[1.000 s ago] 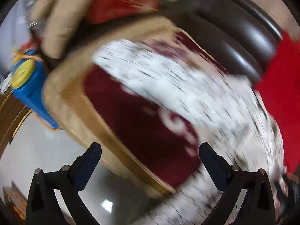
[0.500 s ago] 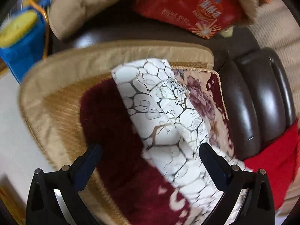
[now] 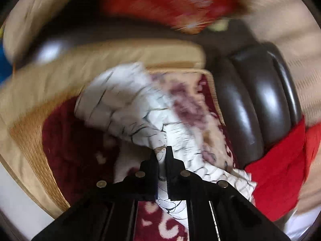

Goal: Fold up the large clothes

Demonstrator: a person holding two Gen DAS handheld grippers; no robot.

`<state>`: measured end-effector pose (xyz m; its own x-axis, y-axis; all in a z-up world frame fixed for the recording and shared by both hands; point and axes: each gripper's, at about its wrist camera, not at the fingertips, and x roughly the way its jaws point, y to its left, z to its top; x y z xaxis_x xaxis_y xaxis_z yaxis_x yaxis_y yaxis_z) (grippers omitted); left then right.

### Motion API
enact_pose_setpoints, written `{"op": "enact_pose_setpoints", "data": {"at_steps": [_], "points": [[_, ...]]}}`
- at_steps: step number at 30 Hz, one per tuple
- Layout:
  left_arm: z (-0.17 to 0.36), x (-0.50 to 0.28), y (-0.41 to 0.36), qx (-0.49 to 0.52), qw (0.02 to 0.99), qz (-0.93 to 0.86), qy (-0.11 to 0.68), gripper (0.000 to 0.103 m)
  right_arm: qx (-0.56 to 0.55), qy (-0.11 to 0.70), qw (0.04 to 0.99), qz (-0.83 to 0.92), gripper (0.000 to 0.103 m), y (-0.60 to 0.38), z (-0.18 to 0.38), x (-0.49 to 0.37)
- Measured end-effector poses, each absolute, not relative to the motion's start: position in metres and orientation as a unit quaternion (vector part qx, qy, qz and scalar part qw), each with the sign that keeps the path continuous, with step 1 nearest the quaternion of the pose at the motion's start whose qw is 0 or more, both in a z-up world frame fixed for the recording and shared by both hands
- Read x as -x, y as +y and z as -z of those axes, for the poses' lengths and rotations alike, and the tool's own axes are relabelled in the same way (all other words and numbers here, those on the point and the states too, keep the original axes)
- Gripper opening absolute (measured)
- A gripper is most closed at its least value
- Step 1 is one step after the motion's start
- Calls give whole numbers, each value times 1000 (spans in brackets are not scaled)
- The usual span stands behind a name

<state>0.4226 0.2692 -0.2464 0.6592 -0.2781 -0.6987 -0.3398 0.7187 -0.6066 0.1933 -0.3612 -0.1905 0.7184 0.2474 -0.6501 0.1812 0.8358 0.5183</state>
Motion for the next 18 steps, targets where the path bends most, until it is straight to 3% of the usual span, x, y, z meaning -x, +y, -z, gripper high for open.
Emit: {"op": "enact_pose_setpoints", "data": {"at_steps": [10,18], "points": [[90,-383,120,146,924,119,332,5,-321,339,884,-7,81,-383,183,-178],[48,-316,-74,-51,910,284,297,5,-350,302,887,8,81,-417,174,-151]]}}
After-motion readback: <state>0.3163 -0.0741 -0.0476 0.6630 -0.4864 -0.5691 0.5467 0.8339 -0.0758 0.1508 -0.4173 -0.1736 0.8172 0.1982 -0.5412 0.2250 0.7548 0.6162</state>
